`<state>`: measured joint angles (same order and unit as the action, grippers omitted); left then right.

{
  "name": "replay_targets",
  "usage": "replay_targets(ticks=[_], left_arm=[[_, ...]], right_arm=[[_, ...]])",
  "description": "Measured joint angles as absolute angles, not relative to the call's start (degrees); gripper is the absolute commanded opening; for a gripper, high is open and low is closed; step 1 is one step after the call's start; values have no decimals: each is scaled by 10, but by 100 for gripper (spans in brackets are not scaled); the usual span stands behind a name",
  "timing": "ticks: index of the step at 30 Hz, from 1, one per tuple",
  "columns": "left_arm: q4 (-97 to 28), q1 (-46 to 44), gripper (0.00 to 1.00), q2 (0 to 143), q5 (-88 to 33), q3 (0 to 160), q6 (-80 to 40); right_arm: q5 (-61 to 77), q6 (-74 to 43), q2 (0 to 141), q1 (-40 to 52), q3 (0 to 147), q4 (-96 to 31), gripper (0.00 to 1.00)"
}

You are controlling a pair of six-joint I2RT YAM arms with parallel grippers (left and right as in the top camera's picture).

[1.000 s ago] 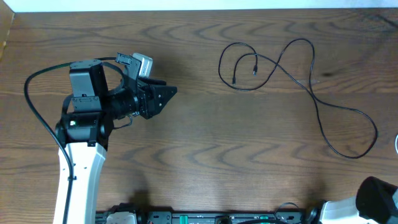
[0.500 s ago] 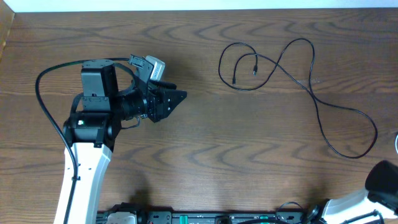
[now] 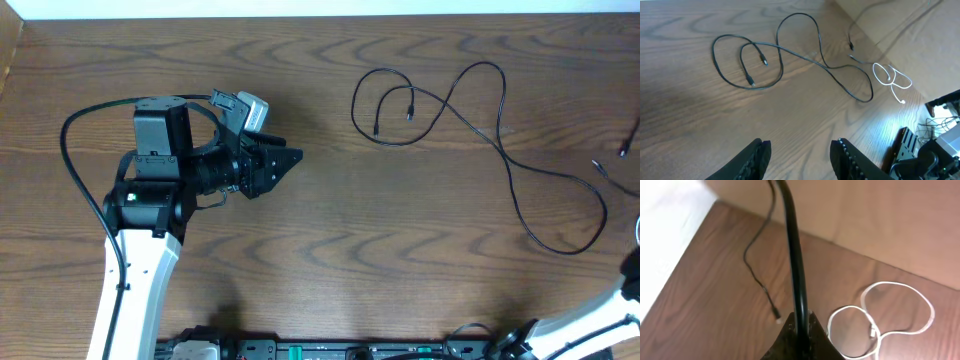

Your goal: Untangle cables

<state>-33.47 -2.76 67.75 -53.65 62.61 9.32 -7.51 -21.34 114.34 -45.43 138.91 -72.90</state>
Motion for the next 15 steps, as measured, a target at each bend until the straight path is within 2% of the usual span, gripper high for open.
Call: replay_targets(ticks=[6, 15], left_arm=[[-336, -28, 45, 677, -536, 626, 95], [-359, -28, 45, 677, -536, 626, 104]], right_arm=[[-51, -227, 1143, -533, 1389, -739, 1], [-65, -239, 1157, -513, 1390, -732, 2]])
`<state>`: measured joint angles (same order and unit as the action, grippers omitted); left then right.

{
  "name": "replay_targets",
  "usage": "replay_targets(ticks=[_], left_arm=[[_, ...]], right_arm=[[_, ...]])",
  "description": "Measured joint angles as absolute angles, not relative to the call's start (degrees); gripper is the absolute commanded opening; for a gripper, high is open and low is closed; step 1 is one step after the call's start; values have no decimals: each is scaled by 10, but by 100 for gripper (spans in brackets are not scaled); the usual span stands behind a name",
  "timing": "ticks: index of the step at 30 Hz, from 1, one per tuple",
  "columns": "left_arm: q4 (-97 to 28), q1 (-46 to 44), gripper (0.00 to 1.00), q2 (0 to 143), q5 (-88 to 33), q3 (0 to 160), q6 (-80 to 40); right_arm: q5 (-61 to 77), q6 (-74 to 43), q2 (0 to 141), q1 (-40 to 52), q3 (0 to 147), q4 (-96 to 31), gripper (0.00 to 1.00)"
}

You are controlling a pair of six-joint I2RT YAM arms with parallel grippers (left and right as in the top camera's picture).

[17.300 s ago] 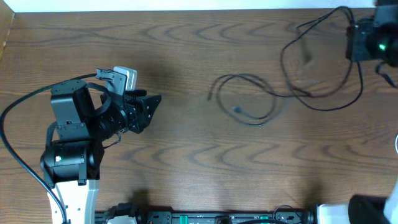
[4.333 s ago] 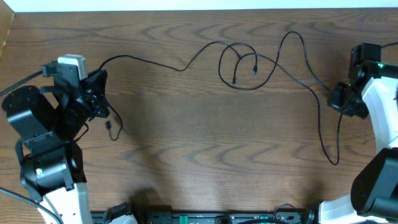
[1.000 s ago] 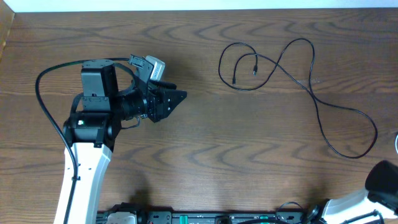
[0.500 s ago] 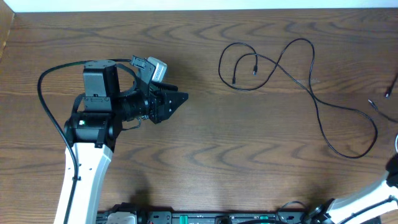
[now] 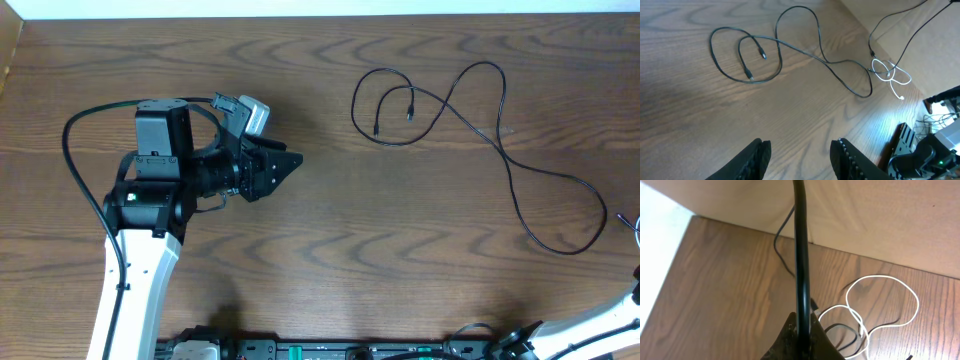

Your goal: Untangle cables

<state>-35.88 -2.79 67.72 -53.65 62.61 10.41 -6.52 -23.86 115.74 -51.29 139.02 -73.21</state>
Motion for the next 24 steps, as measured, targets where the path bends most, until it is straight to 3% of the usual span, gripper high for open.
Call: replay_targets(ticks=[6, 14, 15, 16, 17, 24], left_arm=[[-373, -47, 44, 654, -539, 626, 106], [-374, -164, 44, 605, -497, 626, 107], [-373, -176, 45, 605, -486, 626, 106], [-373, -179, 45, 605, -480, 626, 105], [-373, -181, 45, 605, -476, 626, 105], [-378, -181, 45, 605, -459, 626, 106]], right_arm=[[-84, -239, 1263, -511, 1391, -707, 1], [-60, -220, 1437, -511, 1391, -691, 2], [-58, -219, 1448, -511, 1391, -691, 9], [-58, -218, 1451, -511, 1391, -691, 81], [-56, -218, 1451, -511, 1392, -692, 99], [26, -214, 1390, -482, 1506, -758, 99]])
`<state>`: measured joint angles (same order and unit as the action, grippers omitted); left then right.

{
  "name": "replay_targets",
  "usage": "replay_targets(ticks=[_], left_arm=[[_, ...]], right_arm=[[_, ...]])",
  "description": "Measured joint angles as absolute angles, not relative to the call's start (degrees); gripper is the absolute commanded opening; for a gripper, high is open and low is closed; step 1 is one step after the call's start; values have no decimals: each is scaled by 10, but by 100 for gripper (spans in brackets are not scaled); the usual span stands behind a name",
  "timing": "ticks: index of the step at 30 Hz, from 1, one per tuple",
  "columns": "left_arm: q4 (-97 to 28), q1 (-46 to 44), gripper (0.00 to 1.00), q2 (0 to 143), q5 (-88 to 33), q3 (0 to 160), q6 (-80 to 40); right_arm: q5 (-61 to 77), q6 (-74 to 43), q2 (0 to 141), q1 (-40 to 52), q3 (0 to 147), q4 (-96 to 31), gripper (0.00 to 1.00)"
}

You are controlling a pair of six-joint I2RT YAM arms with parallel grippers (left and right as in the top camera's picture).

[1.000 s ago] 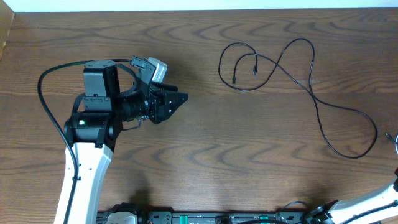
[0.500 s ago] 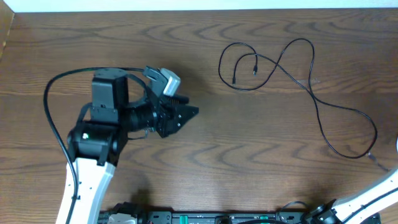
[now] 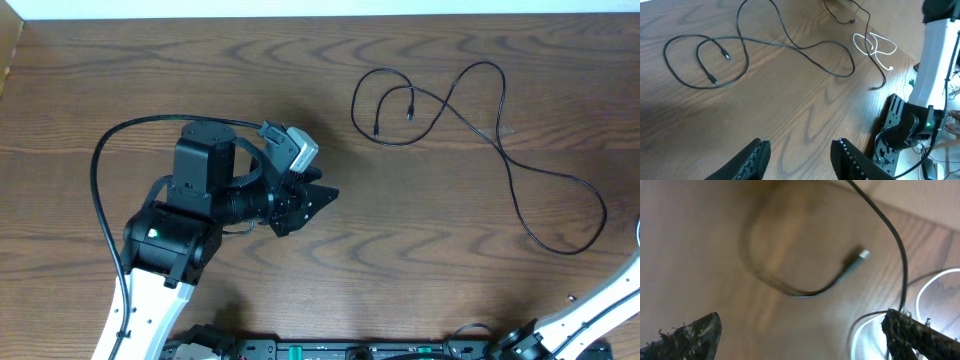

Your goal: Untangle cables

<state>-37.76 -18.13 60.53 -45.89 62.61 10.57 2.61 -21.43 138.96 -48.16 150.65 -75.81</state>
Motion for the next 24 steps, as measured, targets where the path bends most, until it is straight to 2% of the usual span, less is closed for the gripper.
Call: replay_targets(ticks=[2, 4, 5, 8, 9, 12, 19, 24], left_arm=[[-392, -181, 46, 605, -456, 626, 110], [-401, -182, 53, 605, -435, 626, 117], [-401, -182, 56, 605, -411, 626, 121], [-388, -182, 67, 605, -353, 626, 123], [-386, -182, 76, 605, -343, 626, 124], [-385, -182, 79, 607, -329, 626, 123], [-386, -183, 79, 644, -326, 626, 125], [-386, -183, 79, 672, -326, 626, 141]], right_arm=[[32, -207, 1306, -436, 1515, -758, 99], [61, -167, 1261, -373, 1526, -758, 99], [105, -101, 1251, -299, 1524, -764, 99], [144, 6, 1261, -178, 1465, -781, 99], [145, 38, 1262, -128, 1402, -790, 99], [146, 71, 1270, -75, 1338, -802, 99], [145, 102, 1270, -71, 1263, -842, 99], [145, 111, 1267, -68, 1160, -779, 99]])
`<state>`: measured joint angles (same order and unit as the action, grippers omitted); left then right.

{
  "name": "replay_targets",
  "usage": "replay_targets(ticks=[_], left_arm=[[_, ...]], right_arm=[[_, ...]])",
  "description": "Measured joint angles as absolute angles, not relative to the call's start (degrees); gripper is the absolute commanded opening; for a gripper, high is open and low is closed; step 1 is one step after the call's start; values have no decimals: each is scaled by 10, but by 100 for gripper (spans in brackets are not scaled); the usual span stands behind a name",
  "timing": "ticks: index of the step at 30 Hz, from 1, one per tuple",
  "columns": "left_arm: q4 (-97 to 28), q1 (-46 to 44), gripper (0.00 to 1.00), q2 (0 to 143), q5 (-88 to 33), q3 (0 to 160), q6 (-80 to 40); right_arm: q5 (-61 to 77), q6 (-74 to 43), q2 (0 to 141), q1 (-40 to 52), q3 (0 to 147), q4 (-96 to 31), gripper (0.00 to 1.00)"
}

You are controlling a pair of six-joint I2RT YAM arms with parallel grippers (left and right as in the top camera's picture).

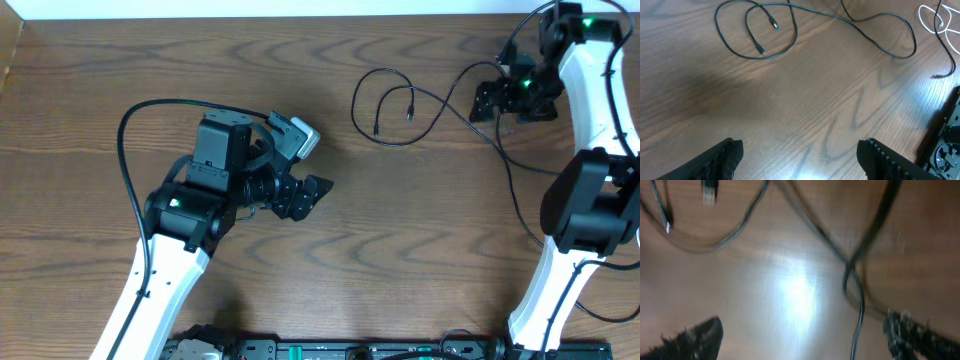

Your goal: Untangle cables

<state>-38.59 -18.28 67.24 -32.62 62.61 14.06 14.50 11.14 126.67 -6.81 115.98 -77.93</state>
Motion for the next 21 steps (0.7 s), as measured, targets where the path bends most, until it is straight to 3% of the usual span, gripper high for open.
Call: replay_targets(ticks=[6, 21], left_arm=[[-385, -183, 79, 681, -326, 626, 153], [-405, -183, 79, 682, -327, 626, 153]], right_arm=[[142, 135, 1270, -25, 1063, -662, 99], [131, 238, 1331, -24, 1065, -602, 99]])
